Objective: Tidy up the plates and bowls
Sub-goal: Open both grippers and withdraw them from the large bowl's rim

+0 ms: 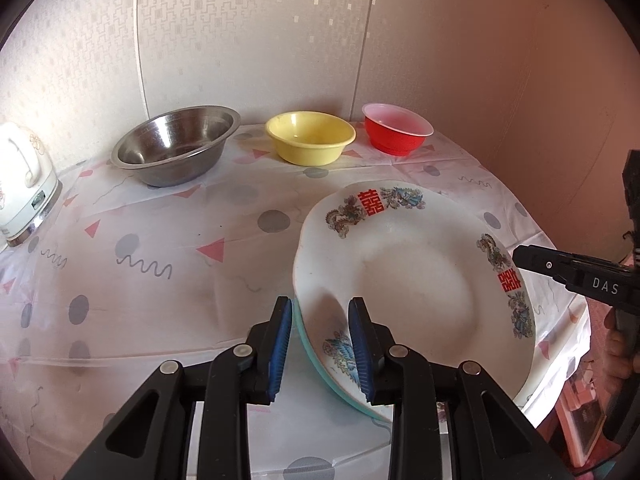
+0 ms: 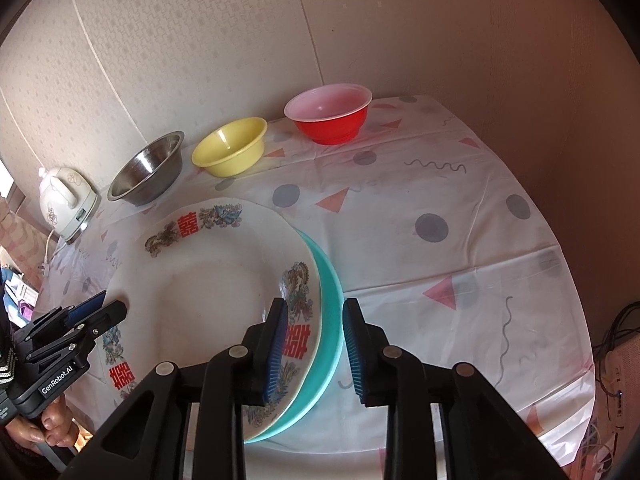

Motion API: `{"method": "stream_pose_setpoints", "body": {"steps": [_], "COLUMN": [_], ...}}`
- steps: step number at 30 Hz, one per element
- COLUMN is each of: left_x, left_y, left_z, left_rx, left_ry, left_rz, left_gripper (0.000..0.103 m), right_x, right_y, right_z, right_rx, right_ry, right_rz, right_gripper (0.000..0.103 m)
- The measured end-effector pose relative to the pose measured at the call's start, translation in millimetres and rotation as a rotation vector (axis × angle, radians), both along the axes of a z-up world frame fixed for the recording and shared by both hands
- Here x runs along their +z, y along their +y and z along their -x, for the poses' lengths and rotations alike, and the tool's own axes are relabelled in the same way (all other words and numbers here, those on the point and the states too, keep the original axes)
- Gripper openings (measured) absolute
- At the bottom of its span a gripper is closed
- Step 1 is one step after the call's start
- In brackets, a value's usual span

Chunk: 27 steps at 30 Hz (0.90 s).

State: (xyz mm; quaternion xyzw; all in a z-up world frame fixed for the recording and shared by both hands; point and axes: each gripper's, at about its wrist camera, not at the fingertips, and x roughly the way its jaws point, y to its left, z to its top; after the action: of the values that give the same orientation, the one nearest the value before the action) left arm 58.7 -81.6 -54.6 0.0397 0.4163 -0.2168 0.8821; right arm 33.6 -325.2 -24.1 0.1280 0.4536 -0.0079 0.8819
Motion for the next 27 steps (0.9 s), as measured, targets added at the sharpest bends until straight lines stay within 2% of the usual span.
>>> {"method": "stream_pose_setpoints", "body": {"steps": [8,14,18,23,27], "left_x": [4,7,8,13,12], "left_y": [9,20,28,44,61], "left_z": [-6,-11,-17,-25,-38], "left_rx": [0.025,0.048,0.06,0.104,0.163], "left_ry": [0.011,0.033,0.043,0.06,0.078], "left_rz": [0.017,0.059,0.08,0.117,0.114], "left_gripper": [0.03,0.031,0.036,0.035,0.035], "right_x": [15,22,23,24,25], "right_y": [14,37,50,68,80], "right_z": [-20,-38,-48,-62,-74], "right_rx": [0.048,0.109,0.142,0.184,0.219], "right_ry": [-0.039,-0.051,-0.051,-0.049,-0.052], "right_rz": [-0.032,-0.046,-0.073,-0.085,-0.107], "right_gripper": [0.029,0.031,0.033,0.035,0.035]}}
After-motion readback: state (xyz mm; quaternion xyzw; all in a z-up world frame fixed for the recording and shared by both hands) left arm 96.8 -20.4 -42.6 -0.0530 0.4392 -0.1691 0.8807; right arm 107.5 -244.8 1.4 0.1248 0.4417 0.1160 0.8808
